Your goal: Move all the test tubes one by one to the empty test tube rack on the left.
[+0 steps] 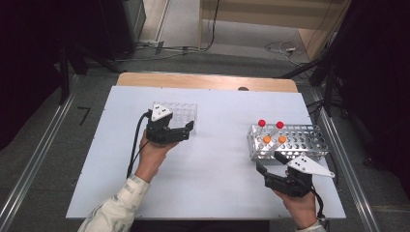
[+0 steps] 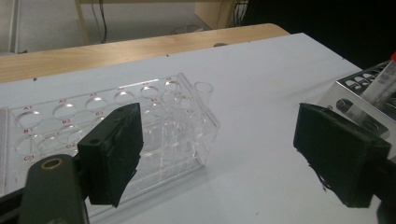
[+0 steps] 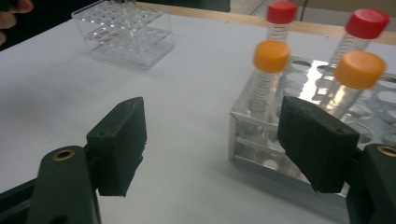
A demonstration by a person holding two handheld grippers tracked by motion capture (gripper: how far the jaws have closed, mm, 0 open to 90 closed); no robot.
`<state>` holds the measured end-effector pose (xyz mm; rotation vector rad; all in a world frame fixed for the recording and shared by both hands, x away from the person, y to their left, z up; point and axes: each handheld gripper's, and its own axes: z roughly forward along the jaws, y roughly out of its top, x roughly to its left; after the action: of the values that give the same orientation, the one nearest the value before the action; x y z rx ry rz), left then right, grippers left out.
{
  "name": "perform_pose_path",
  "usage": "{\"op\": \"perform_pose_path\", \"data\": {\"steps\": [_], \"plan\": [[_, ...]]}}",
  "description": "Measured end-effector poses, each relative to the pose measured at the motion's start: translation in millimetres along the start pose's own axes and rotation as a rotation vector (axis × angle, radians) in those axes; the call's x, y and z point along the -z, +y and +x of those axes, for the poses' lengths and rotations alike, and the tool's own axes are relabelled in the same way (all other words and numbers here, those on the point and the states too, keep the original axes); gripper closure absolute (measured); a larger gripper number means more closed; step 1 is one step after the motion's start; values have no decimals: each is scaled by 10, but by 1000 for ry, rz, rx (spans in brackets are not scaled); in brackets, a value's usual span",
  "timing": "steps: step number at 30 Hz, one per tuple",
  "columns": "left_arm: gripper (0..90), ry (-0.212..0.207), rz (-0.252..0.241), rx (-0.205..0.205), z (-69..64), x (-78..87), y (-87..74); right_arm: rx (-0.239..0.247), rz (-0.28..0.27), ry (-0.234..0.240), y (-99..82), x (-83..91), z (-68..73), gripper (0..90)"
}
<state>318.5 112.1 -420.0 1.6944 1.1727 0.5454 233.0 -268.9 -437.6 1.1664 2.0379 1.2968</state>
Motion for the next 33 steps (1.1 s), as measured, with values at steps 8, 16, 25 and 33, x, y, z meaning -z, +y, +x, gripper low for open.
{"op": "perform_pose_path", "data": {"steps": [8, 16, 25, 33], "plan": [[96, -51, -6, 0, -55, 34, -6, -45, -4, -128, -46, -56, -261, 253], [97, -62, 2, 3, -61, 25, -41, -77, -4, -179, -48, -196, -418, 307], [98, -44, 11, 4, -55, 13, -67, -70, -10, -193, -45, -321, -453, 494], [100, -40, 10, 2, -52, 21, -70, -65, -18, -209, -40, -369, -474, 611]]}}
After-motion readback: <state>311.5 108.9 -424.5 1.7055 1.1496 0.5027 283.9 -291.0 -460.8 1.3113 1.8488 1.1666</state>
